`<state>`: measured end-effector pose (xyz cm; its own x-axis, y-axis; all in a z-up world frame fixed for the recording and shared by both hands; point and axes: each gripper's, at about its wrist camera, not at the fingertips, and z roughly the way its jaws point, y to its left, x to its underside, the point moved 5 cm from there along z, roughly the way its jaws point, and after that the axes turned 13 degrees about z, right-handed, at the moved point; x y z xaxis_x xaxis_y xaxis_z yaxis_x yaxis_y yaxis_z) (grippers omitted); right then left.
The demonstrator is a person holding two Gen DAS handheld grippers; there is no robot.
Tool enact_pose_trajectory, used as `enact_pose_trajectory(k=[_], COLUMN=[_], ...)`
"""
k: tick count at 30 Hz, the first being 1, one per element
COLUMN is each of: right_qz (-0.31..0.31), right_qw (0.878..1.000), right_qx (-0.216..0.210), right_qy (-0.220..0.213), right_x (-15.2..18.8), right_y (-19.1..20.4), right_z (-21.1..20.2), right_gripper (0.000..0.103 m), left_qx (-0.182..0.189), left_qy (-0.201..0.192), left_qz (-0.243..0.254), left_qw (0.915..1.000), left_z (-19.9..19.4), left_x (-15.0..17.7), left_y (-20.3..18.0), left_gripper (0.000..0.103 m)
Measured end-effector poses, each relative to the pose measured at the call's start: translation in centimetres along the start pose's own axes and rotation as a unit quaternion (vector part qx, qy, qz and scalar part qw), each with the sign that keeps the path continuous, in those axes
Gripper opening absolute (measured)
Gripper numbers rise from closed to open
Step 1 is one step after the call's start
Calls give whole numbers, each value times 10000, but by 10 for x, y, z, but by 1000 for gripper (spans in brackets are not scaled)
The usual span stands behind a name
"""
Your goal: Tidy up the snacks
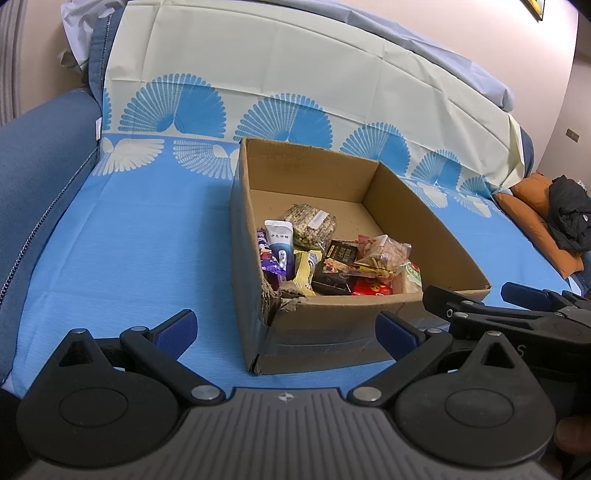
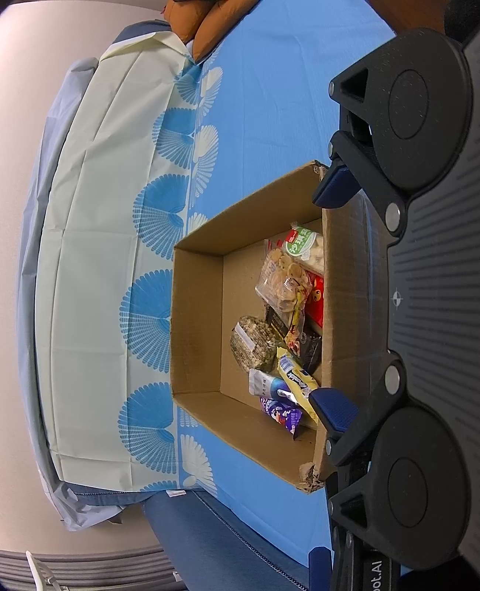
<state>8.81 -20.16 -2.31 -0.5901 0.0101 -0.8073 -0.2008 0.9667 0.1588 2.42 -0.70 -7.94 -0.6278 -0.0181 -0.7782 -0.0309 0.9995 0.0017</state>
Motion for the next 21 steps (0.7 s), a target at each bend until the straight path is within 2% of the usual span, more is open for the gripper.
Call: enact_pose_trajectory(k=[21], right_qz=[-5], right_qw=[10000], right_qx=[-5], right_qy=[7], right_x=[0], right_y=[0], right_z=[1], right_gripper=[102], left_qx=[59], left_qy=[-42], left_qz=[17], left_qw=[10000], left_z=[1], left_x=[3], left_y=[0], left_gripper=[103])
